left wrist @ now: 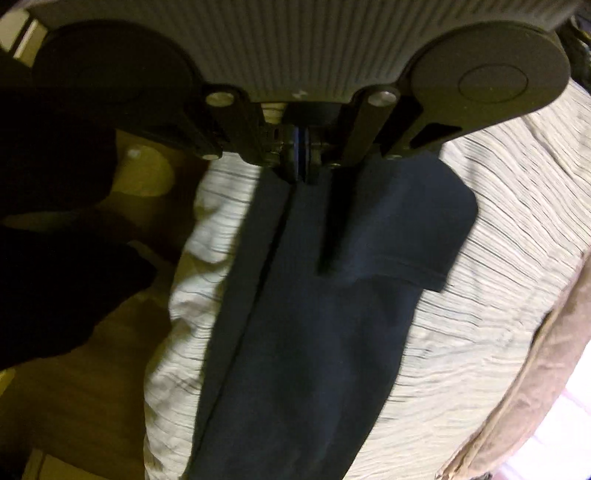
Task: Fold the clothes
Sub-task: 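Fold the held leg hem toward the waistband with the left gripper while the right gripper grasps the waistband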
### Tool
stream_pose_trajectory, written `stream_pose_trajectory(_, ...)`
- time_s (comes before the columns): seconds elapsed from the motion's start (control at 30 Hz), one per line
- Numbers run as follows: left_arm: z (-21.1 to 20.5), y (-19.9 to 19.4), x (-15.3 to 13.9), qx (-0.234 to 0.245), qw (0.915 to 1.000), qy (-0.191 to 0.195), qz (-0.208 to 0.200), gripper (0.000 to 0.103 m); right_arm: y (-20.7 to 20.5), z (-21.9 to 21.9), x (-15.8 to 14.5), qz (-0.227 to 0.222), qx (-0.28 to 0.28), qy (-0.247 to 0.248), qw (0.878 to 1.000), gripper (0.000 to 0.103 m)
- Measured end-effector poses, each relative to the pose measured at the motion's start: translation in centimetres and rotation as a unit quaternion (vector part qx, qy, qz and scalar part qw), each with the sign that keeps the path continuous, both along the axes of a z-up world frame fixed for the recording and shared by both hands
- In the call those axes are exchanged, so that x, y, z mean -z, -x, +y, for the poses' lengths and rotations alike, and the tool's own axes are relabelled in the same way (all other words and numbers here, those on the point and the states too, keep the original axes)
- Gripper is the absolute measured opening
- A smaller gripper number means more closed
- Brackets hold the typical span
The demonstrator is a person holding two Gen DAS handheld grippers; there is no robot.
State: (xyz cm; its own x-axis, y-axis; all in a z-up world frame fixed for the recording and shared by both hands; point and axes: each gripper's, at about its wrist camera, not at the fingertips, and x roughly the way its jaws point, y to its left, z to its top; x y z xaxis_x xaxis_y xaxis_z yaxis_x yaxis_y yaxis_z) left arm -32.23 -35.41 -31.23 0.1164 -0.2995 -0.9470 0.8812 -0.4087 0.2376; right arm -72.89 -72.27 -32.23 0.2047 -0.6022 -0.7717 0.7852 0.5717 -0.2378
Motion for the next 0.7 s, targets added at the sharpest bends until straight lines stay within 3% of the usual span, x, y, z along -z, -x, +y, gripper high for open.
stream_pose_trajectory(0.13,0.5,0.0,-1.7,-0.012,0.9994,-0.014,0.028,0.009,2.8,-2.4,-2.3,-0.105,0.091,-0.047,0.989,0.081)
stream_pose_trajectory(0.23,-0.3,-0.3,-4.1,-0.025,0.9983,-0.009,0.052,0.011,4.4,-5.9,-2.3,-0.183,0.162,-0.076,0.967,0.08)
stream_pose_trajectory(0.37,-5.0,-0.2,-6.4,-0.04,0.9974,0.016,0.058,0.018,5.5,-10.0,-0.5,-0.245,0.22,-0.124,0.936,0.079)
stream_pose_trajectory(0.47,-10.7,0.7,-6.6,-0.039,0.997,0.026,0.061,0.02,6.1,-11.6,1.4,-0.275,0.265,-0.159,0.91,0.043)
stream_pose_trajectory(0.53,-14.9,1.9,-6.2,-0.027,0.9972,0.029,0.063,0.02,6.5,-12.4,2.0,-0.282,0.286,-0.174,0.899,0.03)
stream_pose_trajectory(0.6,-19.0,3.3,-5.9,-0.013,0.9966,0.031,0.075,0.02,6.6,-12.9,1.5,-0.27,0.287,-0.174,0.902,0.019)
stream_pose_trajectory(0.7,-23.9,5.6,-6.1,0.017,0.9949,0.041,0.091,0.02,5.6,-14.3,-1.6,-0.239,0.228,-0.133,0.934,0.012)
